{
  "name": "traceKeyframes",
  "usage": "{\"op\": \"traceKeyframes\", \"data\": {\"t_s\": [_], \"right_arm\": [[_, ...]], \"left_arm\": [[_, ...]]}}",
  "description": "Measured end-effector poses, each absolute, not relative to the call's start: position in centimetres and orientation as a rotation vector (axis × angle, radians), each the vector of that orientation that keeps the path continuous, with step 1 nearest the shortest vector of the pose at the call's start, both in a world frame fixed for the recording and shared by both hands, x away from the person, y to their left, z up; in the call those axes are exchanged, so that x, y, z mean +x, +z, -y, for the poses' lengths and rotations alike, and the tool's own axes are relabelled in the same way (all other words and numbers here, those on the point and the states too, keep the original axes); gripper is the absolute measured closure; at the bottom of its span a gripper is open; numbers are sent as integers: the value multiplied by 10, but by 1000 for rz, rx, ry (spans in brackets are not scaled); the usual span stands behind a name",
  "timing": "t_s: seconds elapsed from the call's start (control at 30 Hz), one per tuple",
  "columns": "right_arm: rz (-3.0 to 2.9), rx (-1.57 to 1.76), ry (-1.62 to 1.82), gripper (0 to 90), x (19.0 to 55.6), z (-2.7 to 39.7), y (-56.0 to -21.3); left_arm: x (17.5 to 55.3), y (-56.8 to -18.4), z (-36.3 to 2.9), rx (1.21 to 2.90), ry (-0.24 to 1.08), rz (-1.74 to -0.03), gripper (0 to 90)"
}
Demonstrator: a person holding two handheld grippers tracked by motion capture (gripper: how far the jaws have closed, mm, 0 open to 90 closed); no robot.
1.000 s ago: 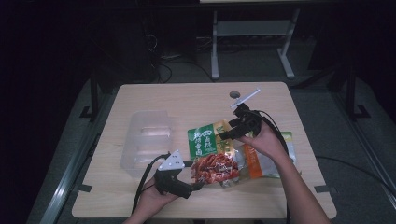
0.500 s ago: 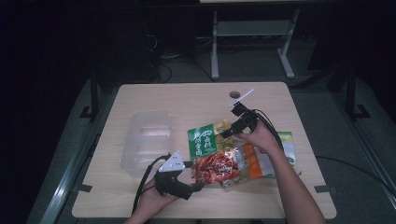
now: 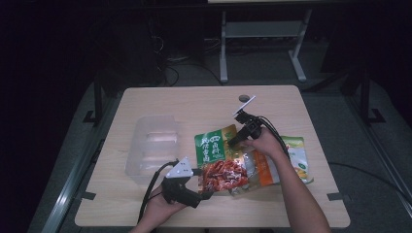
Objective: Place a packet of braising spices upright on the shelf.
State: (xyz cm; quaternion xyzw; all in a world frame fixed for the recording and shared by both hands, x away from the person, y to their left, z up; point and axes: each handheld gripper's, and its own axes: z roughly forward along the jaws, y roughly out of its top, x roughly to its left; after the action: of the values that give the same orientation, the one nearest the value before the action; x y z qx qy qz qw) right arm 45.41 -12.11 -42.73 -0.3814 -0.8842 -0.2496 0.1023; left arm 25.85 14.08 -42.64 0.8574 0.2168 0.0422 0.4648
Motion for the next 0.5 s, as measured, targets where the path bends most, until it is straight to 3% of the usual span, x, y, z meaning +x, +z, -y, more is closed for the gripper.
{"op": "traceKeyframes", "data": {"t_s": [0.13, 0.27, 0.5], "right_arm": [[2617, -1088, -773, 778, 451, 122, -422], [2630, -1048, -811, 883, 446, 123, -417], [2643, -1011, -871, 898, 437, 128, -411]], "left_arm": [[258, -426, -140, 2106, 101, -528, 161], [256, -426, -140, 2099, 94, -525, 161], [257, -427, -139, 2104, 97, -537, 161]]}}
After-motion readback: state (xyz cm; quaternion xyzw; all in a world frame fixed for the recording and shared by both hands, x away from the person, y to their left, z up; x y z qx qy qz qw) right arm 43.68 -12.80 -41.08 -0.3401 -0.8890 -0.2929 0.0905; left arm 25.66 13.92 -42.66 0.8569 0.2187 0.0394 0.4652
